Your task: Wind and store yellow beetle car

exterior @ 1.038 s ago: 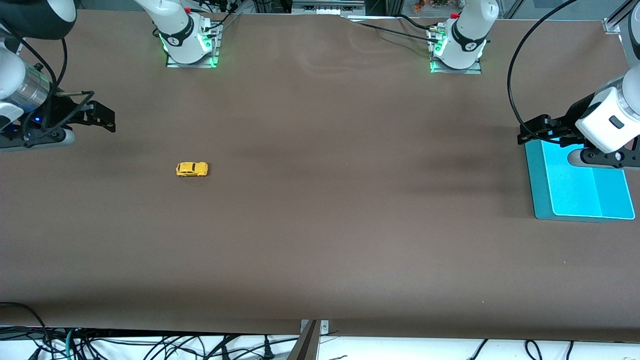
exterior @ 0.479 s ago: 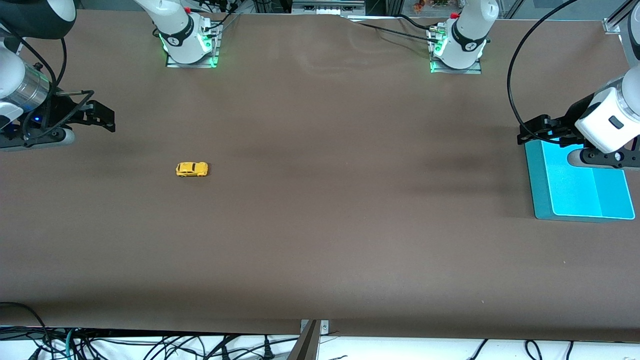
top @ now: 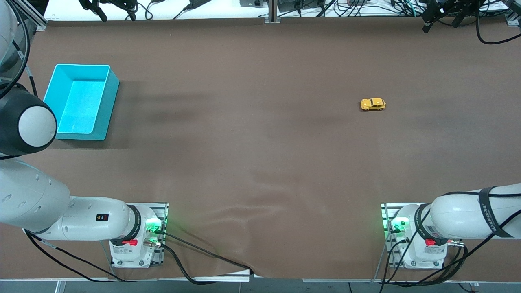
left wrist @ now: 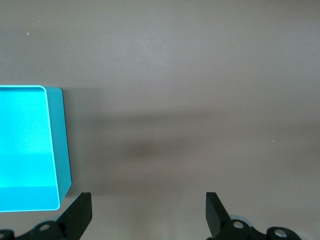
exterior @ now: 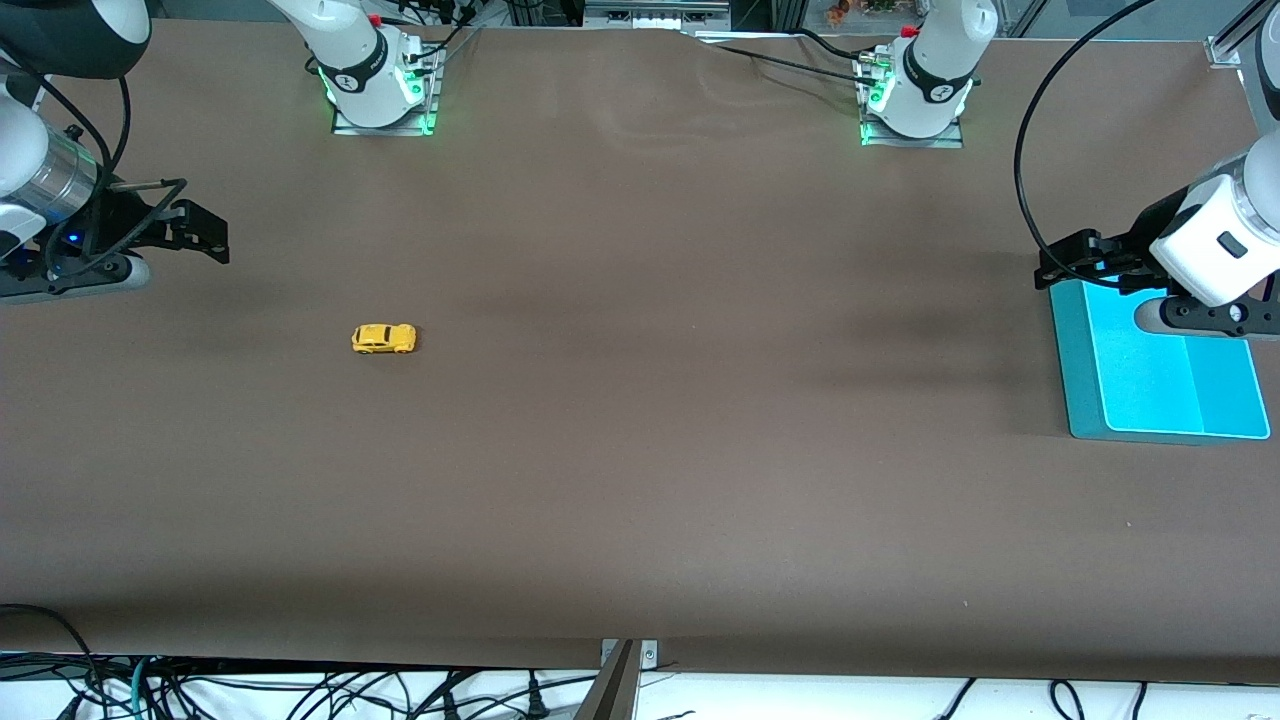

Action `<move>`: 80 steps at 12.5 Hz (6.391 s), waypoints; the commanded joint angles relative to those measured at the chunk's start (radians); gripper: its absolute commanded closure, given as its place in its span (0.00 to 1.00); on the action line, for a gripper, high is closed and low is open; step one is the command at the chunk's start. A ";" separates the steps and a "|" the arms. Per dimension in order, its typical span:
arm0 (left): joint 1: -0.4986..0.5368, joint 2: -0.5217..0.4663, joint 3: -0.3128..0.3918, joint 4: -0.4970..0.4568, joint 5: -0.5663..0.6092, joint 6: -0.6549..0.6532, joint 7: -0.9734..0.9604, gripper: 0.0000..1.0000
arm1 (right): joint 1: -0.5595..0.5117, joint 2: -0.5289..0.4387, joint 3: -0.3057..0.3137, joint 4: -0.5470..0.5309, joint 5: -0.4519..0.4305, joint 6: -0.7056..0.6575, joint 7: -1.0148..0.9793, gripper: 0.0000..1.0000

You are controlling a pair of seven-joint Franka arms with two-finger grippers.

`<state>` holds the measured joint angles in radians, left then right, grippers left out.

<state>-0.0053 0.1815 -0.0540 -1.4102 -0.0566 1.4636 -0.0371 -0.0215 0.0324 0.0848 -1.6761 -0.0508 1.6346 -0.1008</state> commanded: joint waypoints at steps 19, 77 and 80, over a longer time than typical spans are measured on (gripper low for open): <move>-0.001 0.018 0.002 0.033 -0.016 -0.011 -0.010 0.00 | -0.001 -0.019 0.095 -0.037 0.023 -0.045 -0.069 0.00; -0.027 0.095 -0.021 -0.029 0.011 0.069 0.904 0.00 | -0.067 0.273 0.104 -0.761 0.097 1.191 -1.507 1.00; -0.035 0.093 -0.021 -0.029 0.008 0.069 0.898 0.00 | -0.084 0.273 0.102 -0.764 0.097 1.189 -1.559 1.00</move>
<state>-0.0315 0.2879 -0.0770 -1.4255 -0.0516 1.5190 0.8418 -0.0823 0.3059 0.1814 -2.4219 0.0334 2.8117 -1.6033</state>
